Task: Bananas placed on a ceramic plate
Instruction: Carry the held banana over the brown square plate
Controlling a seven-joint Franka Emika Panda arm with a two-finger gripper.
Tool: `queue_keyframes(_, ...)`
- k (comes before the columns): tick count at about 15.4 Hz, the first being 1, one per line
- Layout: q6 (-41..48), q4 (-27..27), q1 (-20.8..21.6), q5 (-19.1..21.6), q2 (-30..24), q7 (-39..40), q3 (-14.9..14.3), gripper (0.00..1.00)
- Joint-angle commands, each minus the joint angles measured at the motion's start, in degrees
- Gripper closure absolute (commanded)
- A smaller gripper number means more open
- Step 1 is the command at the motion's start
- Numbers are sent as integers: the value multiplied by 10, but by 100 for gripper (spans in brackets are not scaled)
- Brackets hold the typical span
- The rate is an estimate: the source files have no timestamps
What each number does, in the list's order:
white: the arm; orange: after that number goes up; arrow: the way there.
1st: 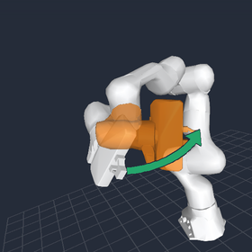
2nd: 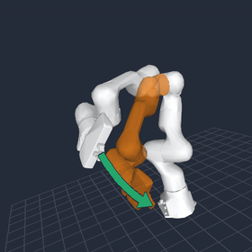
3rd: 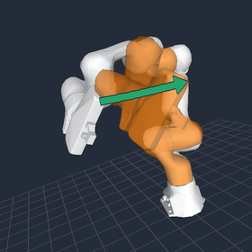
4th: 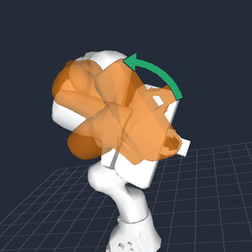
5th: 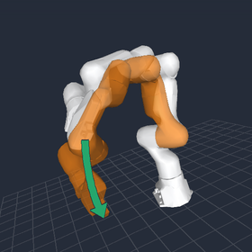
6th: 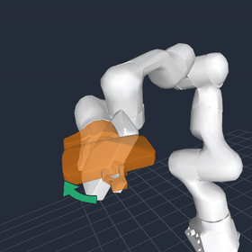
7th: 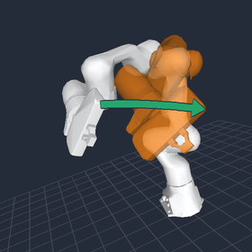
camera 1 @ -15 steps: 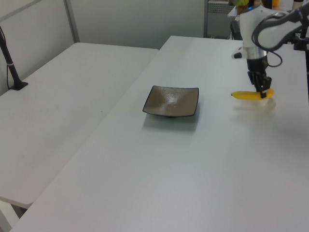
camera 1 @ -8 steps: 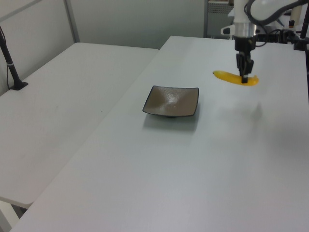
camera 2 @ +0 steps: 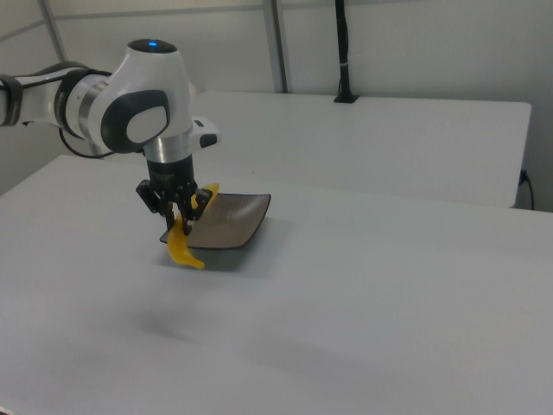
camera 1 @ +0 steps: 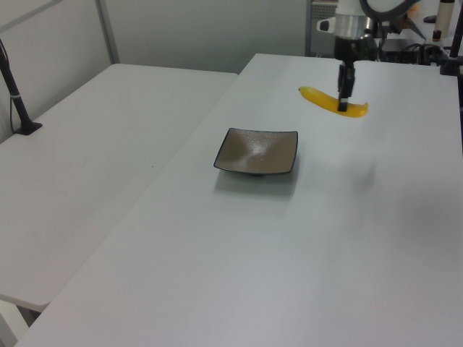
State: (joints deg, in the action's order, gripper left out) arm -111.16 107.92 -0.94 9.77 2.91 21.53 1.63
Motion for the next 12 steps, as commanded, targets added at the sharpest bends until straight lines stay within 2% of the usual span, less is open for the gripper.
queue_keyframes(1,-8,-92,25,10,75,-94,5,80)
queue_keyframes(3,-30,-97,31,11,88,-143,7,80)
queue_keyframes(9,-99,-204,39,-3,187,-312,35,79)
queue_keyframes(10,-111,-216,39,-5,202,-335,37,72)
queue_keyframes(11,-125,-224,41,-5,216,-357,39,46)
queue_keyframes(12,-136,-229,45,-8,227,-379,39,0)
